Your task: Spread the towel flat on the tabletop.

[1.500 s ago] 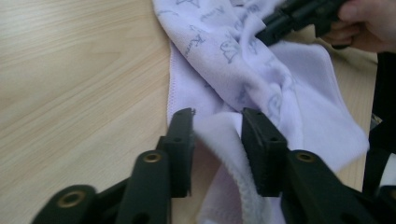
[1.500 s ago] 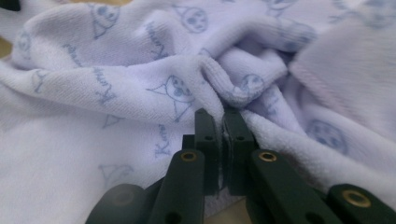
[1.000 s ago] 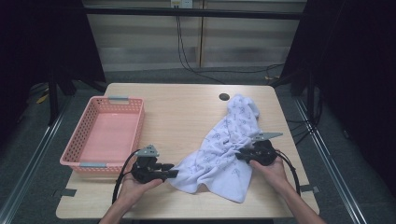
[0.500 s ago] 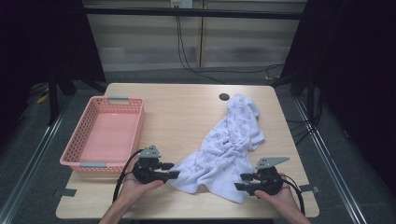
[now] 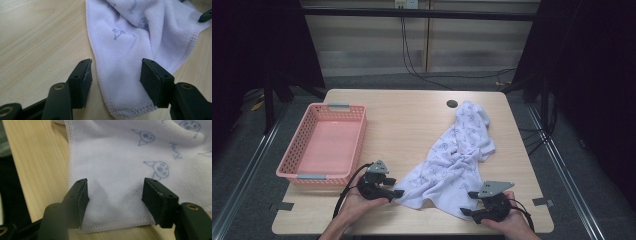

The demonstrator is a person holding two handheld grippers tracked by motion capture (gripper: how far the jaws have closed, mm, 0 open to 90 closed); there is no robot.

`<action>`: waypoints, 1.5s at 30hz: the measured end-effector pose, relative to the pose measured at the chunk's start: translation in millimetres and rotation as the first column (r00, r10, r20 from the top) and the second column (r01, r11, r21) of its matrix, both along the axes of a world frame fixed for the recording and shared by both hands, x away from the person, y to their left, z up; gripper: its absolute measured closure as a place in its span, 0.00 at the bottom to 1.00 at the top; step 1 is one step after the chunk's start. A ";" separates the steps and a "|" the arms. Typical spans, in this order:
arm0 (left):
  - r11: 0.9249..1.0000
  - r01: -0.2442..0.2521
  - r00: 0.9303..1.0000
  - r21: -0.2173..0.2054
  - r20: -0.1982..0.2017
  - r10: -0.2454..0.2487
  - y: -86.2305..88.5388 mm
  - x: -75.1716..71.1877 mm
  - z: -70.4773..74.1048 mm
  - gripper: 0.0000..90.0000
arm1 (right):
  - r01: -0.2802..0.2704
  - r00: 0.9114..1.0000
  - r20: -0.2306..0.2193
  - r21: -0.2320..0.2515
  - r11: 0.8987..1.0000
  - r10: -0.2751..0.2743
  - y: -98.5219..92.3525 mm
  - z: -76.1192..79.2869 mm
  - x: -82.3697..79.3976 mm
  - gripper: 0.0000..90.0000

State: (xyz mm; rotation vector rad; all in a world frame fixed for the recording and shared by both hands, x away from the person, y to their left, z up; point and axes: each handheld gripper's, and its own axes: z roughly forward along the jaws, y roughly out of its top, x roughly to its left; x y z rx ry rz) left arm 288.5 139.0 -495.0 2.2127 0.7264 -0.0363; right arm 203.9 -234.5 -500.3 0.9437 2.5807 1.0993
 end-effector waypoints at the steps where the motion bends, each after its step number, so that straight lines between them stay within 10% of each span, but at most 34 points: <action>1: 1.000 0.003 1.000 -0.002 0.002 -0.003 0.4 -0.5 0.9 0.47 | 0.005 1.000 0.024 -0.030 1.000 -0.004 3.2 0.0 -2.8 0.42; 5: 0.998 0.008 1.000 -0.056 0.004 -0.008 3.1 -2.3 5.4 0.47 | 0.008 1.000 0.025 -0.028 1.000 -0.007 3.5 0.1 -3.8 0.45; 8: 0.996 0.018 1.000 -0.087 0.021 -0.016 2.2 -5.1 9.1 0.48 | 0.009 1.000 0.023 -0.016 1.000 -0.008 0.9 1.3 -3.7 0.69; 12: 0.999 0.045 0.999 0.001 0.008 -0.045 -5.7 -4.6 -0.8 0.45 | 0.042 0.999 -0.019 0.011 0.999 -0.042 -4.6 1.8 2.7 0.93; 17: 0.999 0.036 0.999 0.015 0.021 -0.037 -2.8 -4.4 -0.8 0.50 | 0.085 0.993 -0.094 0.075 0.994 -0.078 -16.0 4.7 10.5 0.95; 23: 0.996 0.083 0.996 0.028 0.020 -0.084 -6.7 -11.1 -1.4 0.89 | 0.172 0.983 -0.101 0.189 0.967 -0.155 -42.8 12.8 14.6 0.95; 28: 0.994 0.049 0.997 -0.093 -0.051 -0.054 -2.1 -4.8 5.2 0.93 | 0.206 0.978 -0.086 0.252 0.946 -0.190 -54.3 22.4 19.1 0.95; 35: 0.963 -0.045 0.999 -0.265 -0.005 0.045 11.6 23.0 52.4 0.94 | 0.257 0.962 -0.020 0.398 0.881 -0.271 -79.9 64.6 46.6 0.95; 39: 0.958 -0.053 0.994 -0.283 0.073 0.076 6.3 43.4 92.2 0.94 | 0.248 0.953 0.049 0.443 0.862 -0.299 -83.1 106.8 71.6 0.95; 45: 0.929 -0.093 0.979 -0.357 0.140 0.152 7.5 75.1 146.5 0.94 | 0.231 0.935 0.129 0.490 0.841 -0.331 -85.3 168.7 111.5 0.96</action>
